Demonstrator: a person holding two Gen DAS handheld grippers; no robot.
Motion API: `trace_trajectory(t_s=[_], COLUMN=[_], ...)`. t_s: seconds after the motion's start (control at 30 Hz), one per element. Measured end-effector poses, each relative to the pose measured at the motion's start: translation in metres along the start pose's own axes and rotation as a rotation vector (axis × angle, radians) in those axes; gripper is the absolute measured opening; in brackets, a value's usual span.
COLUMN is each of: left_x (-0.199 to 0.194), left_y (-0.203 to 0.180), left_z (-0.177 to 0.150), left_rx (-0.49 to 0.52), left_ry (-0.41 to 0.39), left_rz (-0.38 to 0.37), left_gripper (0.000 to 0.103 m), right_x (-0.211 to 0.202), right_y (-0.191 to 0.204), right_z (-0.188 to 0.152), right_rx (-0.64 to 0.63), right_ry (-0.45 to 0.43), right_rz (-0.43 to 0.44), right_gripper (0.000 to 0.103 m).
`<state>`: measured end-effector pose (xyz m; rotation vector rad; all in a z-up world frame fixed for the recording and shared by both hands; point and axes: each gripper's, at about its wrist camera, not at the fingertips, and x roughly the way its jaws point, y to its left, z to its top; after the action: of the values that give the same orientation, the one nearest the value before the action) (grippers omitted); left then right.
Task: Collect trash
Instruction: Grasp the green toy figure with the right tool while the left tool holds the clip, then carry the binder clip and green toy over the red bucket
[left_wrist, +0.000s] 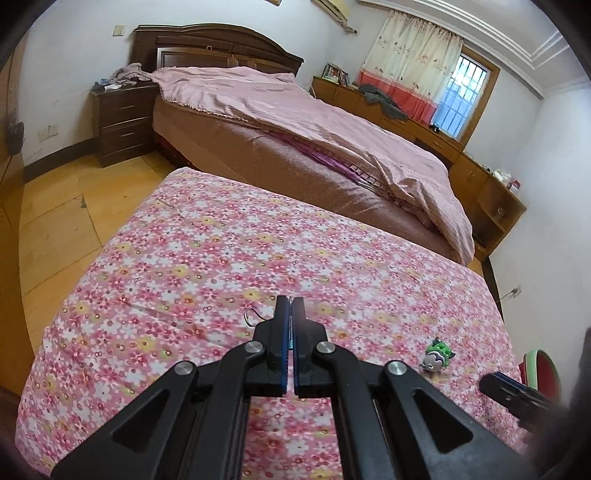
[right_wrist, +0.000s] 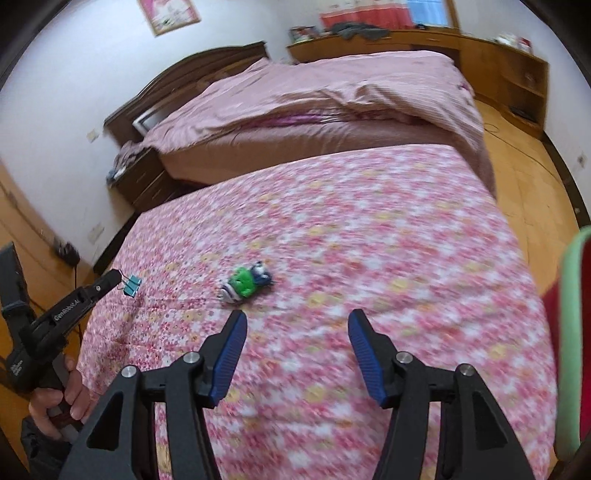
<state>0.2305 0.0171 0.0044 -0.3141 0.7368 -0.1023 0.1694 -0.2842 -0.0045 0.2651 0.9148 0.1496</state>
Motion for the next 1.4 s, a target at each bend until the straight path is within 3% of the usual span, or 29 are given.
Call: trace_trajectory(t_s=[0.5,0.57,0.63,0.77,1.1,1.4], left_x=[0.004,0.004,0.004,0.004,-0.004,-0.028], left_y=[0.012,0.011,0.011,0.011,0.003,-0.03], left_z=[-0.004,-0.004,-0.004,-0.004,-0.005,-0.008], left_rx=[-0.027,-0.026,-0.025,-0.026,-0.01,0.046], left_ry=[0.015,0.015,0.016,0.014,-0.005,-0.018], left_rz=[-0.012,-0.014,-0.017,-0.026,-0.059,-0.135], left_gripper=[0.0,0.0,0.0,0.0,0.0,0.0], right_x=[0.06,0.061,0.062,0.061,0.01,-0.053], right_y=[0.045,0.047,0.049,0.046,0.024,-0.008], right_z=[0.019,0.019,0.018,0.018,0.005,-0.021], right_rx=[-0.152,-0.158,-0.171,-0.159,-0.055,0.055], right_ry=[0.047,0.039,0.031,0.032,-0.02,-0.099], right_rz=[-0.018,-0.028,-0.045,-0.033,0.019,0.015], right_gripper=[0.068,0.065,0.051,0.051,0.05,0.05])
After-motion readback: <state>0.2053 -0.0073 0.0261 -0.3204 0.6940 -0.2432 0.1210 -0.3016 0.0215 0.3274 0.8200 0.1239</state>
